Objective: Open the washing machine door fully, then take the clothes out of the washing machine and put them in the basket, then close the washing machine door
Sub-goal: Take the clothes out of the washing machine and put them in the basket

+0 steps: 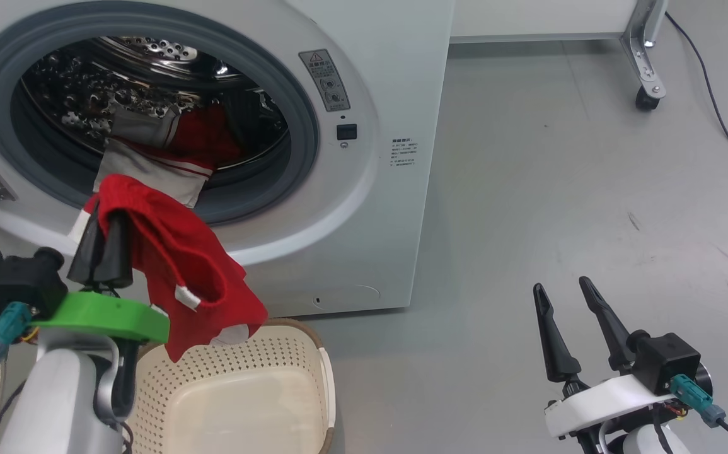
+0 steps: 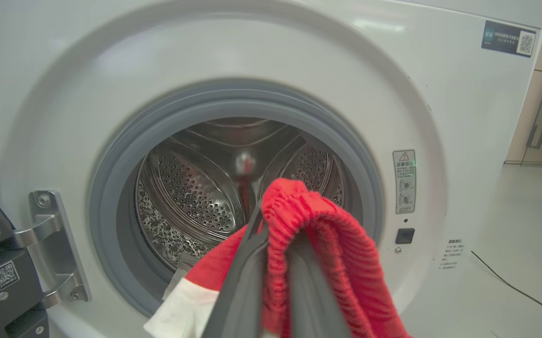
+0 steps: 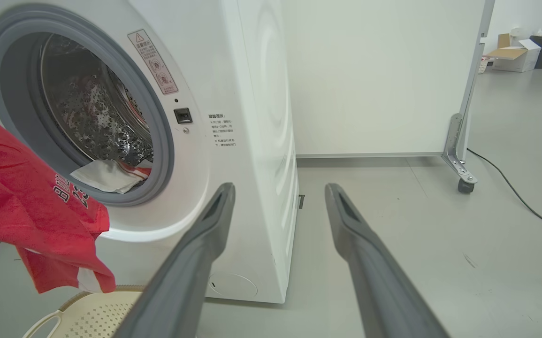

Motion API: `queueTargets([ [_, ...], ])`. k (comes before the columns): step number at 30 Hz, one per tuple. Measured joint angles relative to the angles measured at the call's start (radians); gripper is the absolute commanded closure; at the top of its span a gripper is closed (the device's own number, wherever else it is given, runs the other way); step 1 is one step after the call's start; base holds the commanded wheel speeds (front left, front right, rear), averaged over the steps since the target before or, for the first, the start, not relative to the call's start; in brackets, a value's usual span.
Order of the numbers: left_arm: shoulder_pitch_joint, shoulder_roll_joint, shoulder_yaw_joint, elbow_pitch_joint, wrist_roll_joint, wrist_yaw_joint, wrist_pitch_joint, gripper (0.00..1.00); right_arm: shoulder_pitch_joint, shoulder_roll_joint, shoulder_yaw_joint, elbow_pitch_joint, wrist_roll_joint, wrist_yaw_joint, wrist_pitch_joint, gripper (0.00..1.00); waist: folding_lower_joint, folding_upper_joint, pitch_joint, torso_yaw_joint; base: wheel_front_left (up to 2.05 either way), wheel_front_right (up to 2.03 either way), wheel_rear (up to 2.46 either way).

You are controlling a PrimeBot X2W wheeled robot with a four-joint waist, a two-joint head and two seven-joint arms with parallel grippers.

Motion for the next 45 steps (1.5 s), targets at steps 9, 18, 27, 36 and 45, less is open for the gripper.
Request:
queueTargets([
  [9,0.078,0.01,-0.055,0.043,0.0,0.0,0.006,1.0,-0.001,0.002,0.001,-0.01,0.0,0.0,0.0,0.0,0.0,0.0,0.042,-0.002,0.0,0.0,0.0],
  [18,0.117,0.037,-0.101,0.114,0.017,-0.001,0.059,1.0,-0.011,0.003,0.007,-0.02,-0.009,0.002,0.0,0.0,0.0,0.0,0.103,-0.013,0.0,0.0,0.0],
  [27,0.115,0.057,-0.126,0.195,0.038,-0.001,0.105,1.0,-0.05,0.007,0.022,-0.034,-0.017,0.007,0.0,0.0,0.0001,0.0,0.188,-0.034,0.0,0.0,0.0],
  [36,0.062,0.072,-0.121,0.281,0.043,-0.001,0.13,1.0,-0.093,0.013,0.029,-0.041,-0.017,0.007,0.0,0.0,0.0,0.0,0.273,-0.072,0.0,0.0,0.0],
  [45,0.011,0.085,-0.104,0.408,0.044,0.007,0.15,1.0,-0.125,0.016,0.029,-0.042,-0.017,0.01,0.0,0.0,0.0,0.0,0.346,-0.119,0.0,0.0,0.0],
])
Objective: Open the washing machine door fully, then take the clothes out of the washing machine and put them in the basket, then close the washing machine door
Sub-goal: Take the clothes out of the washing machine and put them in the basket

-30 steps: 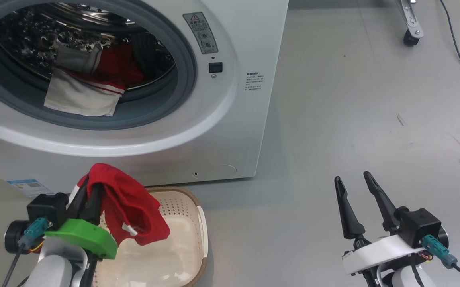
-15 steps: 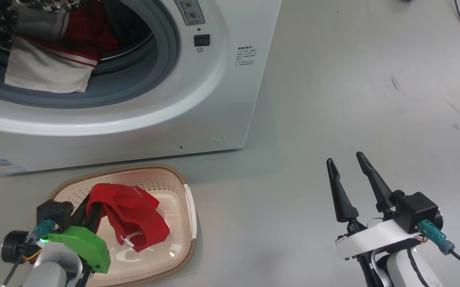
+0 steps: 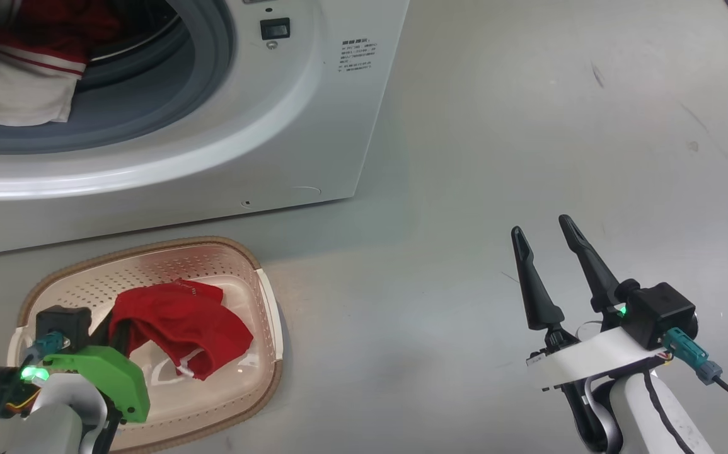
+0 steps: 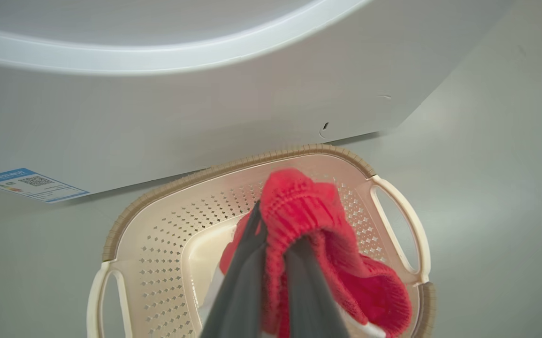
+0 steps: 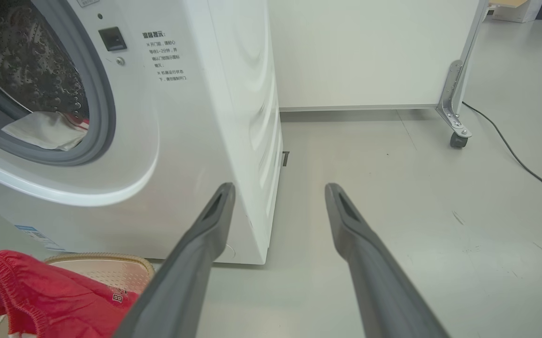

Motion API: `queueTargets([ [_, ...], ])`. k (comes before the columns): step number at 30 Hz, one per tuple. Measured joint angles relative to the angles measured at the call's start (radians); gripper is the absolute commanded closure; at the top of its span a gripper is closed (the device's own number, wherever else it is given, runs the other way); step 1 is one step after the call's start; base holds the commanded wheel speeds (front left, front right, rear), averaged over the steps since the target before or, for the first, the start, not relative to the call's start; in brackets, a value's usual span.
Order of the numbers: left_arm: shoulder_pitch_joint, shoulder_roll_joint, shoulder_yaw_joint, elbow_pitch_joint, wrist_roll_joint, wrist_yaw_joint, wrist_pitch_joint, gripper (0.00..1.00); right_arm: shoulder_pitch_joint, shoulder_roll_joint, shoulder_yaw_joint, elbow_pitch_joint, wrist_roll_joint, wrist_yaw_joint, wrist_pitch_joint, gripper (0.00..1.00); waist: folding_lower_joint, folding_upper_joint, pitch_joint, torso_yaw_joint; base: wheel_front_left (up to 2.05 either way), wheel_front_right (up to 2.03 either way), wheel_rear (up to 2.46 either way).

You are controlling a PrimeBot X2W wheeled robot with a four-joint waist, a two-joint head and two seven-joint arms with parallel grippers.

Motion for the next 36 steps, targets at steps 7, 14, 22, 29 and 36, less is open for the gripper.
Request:
queueTargets([
  [7,-0.021,-0.006,0.011,0.081,-0.002,0.01,-0.001,1.0,-0.009,0.001,-0.006,0.002,0.0,0.0,0.0,0.0,0.0,0.0,0.029,-0.017,0.0,0.0,0.0],
  [14,-0.043,-0.02,0.018,0.144,-0.009,0.012,-0.015,1.0,-0.021,0.004,-0.005,0.007,-0.005,0.0,0.0,0.0,0.0,0.0,0.032,-0.019,0.0,0.0,0.0],
  [22,-0.067,-0.042,0.021,0.208,-0.017,0.012,-0.042,0.0,-0.021,0.004,-0.01,0.023,-0.009,-0.001,0.0,0.0,0.0,0.0,0.015,-0.014,0.0,0.0,0.0],
  [29,-0.069,-0.048,0.016,0.249,-0.016,0.012,-0.058,0.0,-0.021,0.005,-0.007,0.032,-0.014,0.0,0.0,0.0,0.0,0.0,-0.006,-0.007,0.0,0.0,0.0],
  [36,-0.07,-0.052,0.012,0.279,-0.016,0.012,-0.091,0.0,-0.021,0.005,-0.006,0.049,-0.016,0.001,0.0,0.0,0.0,0.0,-0.04,0.0,0.0,0.0,0.0],
])
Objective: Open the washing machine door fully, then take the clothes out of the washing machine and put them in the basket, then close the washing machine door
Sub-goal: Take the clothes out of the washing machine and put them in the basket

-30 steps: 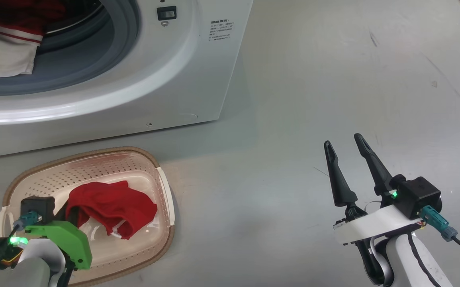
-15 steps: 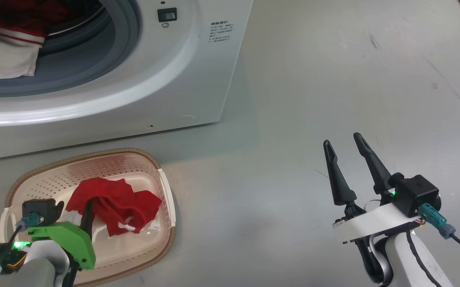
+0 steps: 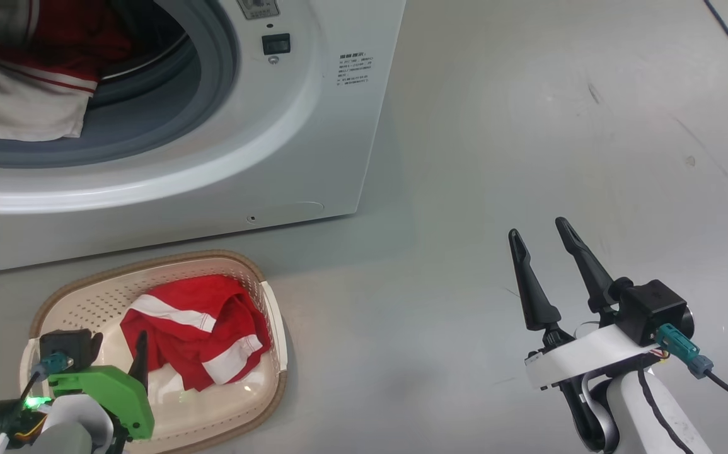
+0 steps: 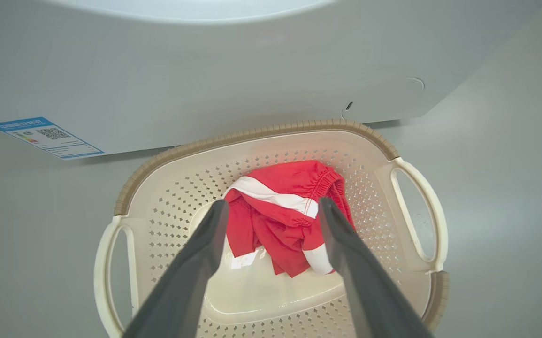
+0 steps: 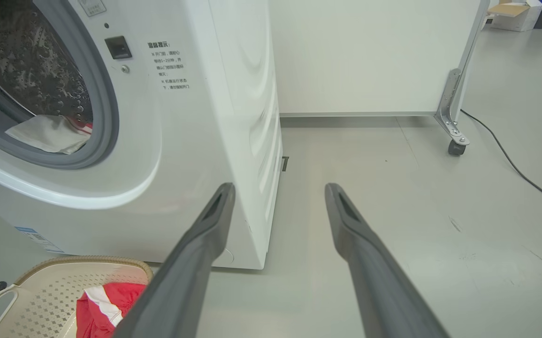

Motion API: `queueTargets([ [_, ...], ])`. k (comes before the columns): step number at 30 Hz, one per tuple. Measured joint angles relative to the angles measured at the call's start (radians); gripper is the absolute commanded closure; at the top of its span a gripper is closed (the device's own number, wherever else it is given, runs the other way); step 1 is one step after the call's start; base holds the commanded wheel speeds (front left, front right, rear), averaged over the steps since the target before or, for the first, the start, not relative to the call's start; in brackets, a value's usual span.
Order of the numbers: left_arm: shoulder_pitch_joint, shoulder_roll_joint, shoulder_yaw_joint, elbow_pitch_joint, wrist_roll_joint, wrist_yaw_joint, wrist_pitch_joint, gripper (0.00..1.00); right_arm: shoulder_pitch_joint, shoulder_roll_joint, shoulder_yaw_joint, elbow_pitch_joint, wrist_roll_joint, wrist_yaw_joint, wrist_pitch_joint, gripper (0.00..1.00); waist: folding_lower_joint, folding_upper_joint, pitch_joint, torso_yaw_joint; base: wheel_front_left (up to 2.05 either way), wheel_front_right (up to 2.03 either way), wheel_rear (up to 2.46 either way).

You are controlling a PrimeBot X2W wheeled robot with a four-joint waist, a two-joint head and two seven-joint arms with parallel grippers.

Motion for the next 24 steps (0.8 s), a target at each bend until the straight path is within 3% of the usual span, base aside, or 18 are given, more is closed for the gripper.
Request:
queueTargets([
  [10,-0.024,-0.025,-0.023,-0.019,0.011,-0.007,-0.045,0.0,0.004,0.0,-0.03,0.01,0.0,0.0,0.0,0.0,0.0,0.0,-0.072,0.018,0.0,0.0,0.0],
  [24,-0.05,-0.067,-0.03,-0.176,0.029,-0.017,-0.056,0.0,0.055,-0.002,-0.071,0.016,0.001,0.0,0.0,0.0,0.0,0.0,-0.182,0.099,0.0,0.0,0.0],
])
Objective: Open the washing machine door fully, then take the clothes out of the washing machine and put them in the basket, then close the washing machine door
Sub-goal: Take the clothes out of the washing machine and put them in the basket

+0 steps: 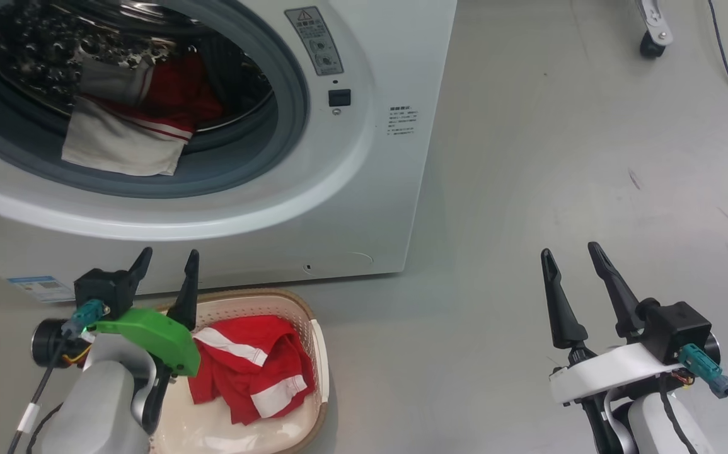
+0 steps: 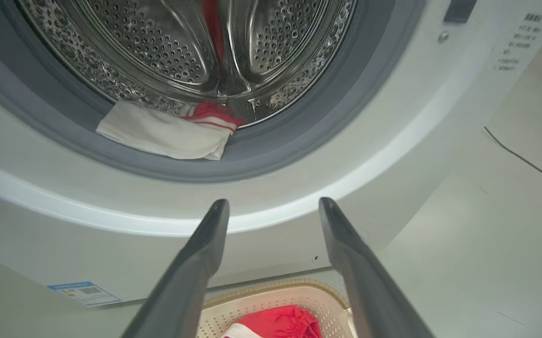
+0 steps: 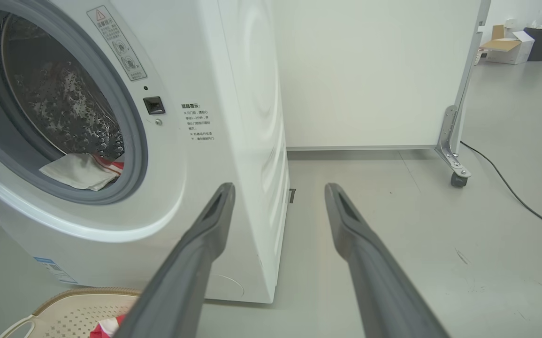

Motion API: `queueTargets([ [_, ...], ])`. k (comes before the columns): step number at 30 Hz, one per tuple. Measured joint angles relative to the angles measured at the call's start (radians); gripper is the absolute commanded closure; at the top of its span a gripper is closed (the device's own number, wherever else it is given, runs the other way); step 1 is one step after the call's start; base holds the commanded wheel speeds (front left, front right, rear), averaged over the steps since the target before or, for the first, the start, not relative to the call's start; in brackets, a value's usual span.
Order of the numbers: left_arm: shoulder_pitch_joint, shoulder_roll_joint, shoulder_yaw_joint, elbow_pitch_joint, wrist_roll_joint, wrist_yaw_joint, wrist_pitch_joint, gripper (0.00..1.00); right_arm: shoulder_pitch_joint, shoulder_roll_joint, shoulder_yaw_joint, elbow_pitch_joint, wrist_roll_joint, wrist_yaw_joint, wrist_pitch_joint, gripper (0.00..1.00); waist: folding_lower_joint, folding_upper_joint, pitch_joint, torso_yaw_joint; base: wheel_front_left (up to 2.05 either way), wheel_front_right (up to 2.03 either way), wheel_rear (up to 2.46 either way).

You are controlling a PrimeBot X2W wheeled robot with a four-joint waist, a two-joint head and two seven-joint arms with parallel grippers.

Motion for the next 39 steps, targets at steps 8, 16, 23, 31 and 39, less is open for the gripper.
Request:
queueTargets([
  [8,0.028,-0.016,0.029,-0.154,0.006,0.0,0.0,0.0,0.036,-0.001,-0.015,0.0,0.0,0.0,0.0,0.0,0.0,0.0,-0.062,0.059,0.0,0.0,0.0],
  [16,0.134,-0.017,0.066,-0.26,0.016,0.001,0.0,0.0,0.067,-0.001,-0.015,-0.003,0.0,0.003,0.0,0.0,0.0,0.0,-0.12,0.1,0.0,0.0,0.0],
  [23,0.228,-0.02,0.088,-0.341,0.038,0.018,0.0,0.0,0.097,-0.001,-0.013,-0.01,0.0,0.005,0.0,0.0,0.0,0.0,-0.154,0.119,0.0,0.0,0.0],
  [31,0.293,-0.028,0.093,-0.402,0.052,0.023,0.0,0.0,0.111,-0.001,-0.013,-0.019,0.0,0.006,0.0,0.0,0.0,0.0,-0.165,0.117,0.0,0.0,0.0],
  [39,0.343,-0.031,0.086,-0.447,0.072,0.026,0.0,0.0,0.115,-0.001,-0.013,-0.024,0.0,0.01,0.0,0.0,0.0,0.0,-0.174,0.111,0.0,0.0,0.0],
])
